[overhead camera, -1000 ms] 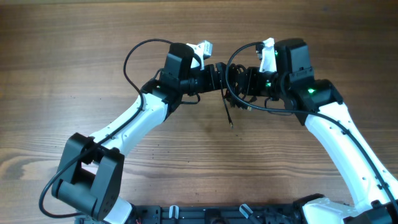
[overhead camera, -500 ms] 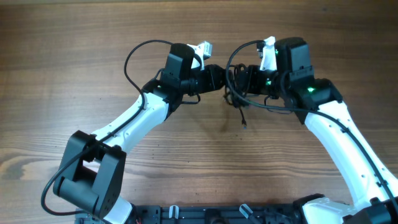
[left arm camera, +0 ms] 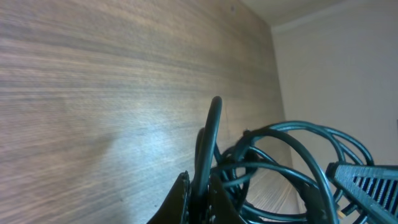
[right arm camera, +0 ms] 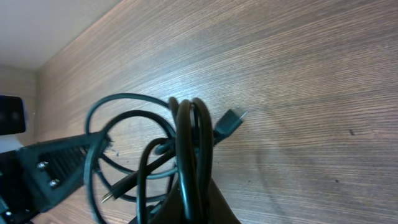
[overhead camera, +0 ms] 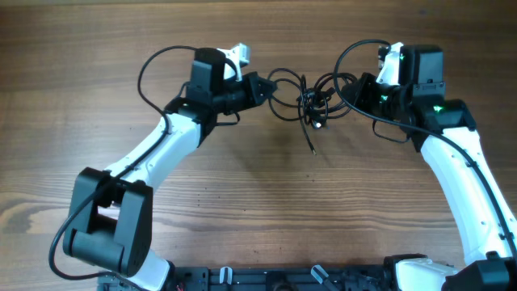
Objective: Untangle cables
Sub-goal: 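Pull the grippers apart to stretch the cables sideways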
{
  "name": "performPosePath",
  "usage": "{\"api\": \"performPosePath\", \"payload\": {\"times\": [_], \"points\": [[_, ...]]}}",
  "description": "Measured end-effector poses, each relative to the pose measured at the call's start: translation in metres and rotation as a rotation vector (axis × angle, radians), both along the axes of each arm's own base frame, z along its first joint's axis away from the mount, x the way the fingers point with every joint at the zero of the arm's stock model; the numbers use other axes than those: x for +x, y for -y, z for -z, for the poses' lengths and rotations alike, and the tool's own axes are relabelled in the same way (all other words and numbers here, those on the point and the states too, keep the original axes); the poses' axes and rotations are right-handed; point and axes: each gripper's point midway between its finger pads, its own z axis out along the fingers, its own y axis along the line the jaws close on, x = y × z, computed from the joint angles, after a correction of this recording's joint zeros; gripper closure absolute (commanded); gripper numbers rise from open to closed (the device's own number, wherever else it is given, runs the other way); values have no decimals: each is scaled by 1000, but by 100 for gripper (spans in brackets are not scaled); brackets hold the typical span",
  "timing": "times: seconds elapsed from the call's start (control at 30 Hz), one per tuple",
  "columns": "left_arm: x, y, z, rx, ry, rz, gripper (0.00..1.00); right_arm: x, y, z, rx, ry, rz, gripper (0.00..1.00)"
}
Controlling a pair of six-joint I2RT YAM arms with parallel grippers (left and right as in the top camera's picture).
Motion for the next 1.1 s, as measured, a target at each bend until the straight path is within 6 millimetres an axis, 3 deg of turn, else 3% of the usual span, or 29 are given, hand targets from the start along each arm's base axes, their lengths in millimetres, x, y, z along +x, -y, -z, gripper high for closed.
{"api": "performPosePath", "payload": {"times": [0.1,0.17,0.3,0.4,0.5,0.7,0.93,1.1], "points": [[7,-18,0,-6,2,-12,96,2,11,1,-2,-4,29,96],[13,-42,-4,-18,-5,-39,96,2,42,6,-7,-40,117,96],[13,-64,-25,-46,18,-57,96,-11,96,21,-40,-138,284,96],[18,-90,-42,-50,52,-113,96,-12,116,22,-54,-138,327,96],[18,-101,-44,-47,44,-139,96,-11,110,21,-56,-122,275,96],[12,-104,-33,-13,8,-138,96,-12,83,20,-75,-103,161,96],[3,-112,-13,77,-24,-129,96,-16,86,26,-126,-132,190,96],[3,-116,-8,130,-1,-120,96,-14,68,23,-107,-108,129,96]]}}
